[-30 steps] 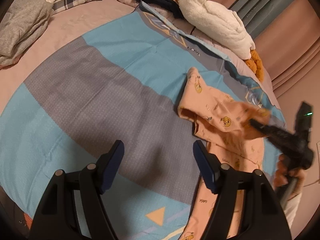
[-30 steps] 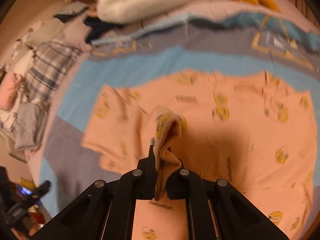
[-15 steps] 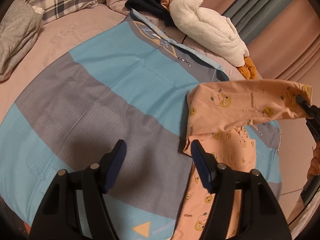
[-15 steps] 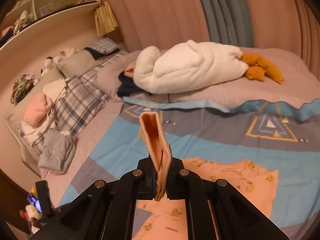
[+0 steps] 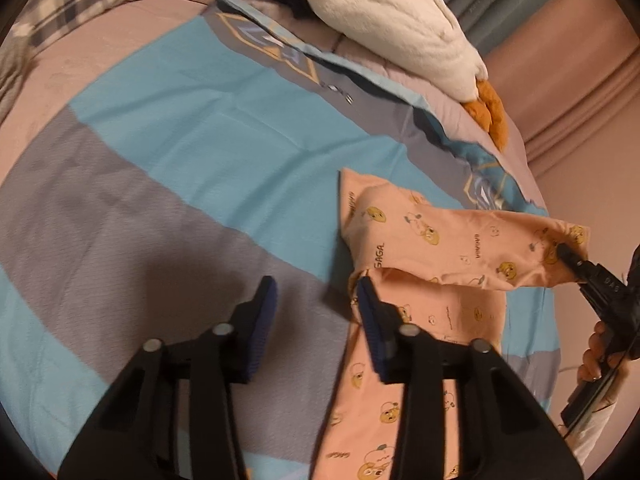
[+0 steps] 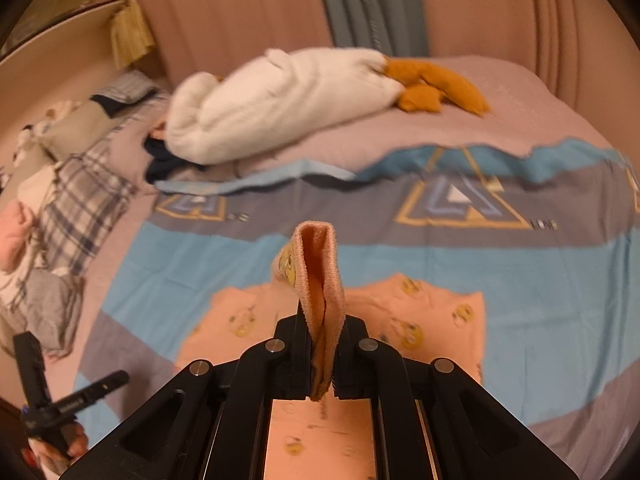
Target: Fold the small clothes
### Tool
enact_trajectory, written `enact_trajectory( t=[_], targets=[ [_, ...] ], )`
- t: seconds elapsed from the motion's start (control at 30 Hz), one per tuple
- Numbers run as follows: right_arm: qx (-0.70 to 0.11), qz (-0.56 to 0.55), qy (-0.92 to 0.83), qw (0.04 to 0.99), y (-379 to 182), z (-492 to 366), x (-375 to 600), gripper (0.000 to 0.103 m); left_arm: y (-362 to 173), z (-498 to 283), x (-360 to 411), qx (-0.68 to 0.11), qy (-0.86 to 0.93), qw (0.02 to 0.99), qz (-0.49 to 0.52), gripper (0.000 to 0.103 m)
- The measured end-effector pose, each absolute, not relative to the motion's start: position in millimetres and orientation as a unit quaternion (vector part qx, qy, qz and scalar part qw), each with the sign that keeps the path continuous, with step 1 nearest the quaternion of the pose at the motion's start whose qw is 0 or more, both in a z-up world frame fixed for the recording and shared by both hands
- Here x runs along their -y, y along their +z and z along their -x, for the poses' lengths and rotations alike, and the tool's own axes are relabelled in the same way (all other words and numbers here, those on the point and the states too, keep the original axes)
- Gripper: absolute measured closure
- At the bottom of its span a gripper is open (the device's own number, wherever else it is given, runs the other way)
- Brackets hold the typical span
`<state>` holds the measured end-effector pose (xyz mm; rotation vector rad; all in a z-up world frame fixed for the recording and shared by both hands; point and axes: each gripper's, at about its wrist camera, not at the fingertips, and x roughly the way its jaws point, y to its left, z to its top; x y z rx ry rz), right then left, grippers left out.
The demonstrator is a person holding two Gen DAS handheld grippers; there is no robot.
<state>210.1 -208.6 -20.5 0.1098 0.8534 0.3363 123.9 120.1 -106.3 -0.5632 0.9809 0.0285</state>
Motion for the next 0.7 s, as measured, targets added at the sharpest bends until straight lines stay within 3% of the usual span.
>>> enact_trajectory(
  t=[0.37,0.7],
  targets=[
    [-0.448,-0.059,0.125,0.883,-61.1,-217.6,235.7,0.095,-125.5,-178.8,-67.7,-0.505,-0.030,0.835,0.219,0.085],
    [-0.460,-0.057,0.099,0.880,-79.6,-223.0,256.3,0.095,-159.0,-193.0,-48.9,-0.537,-0.012,0.824,0.181,0.088]
  ],
)
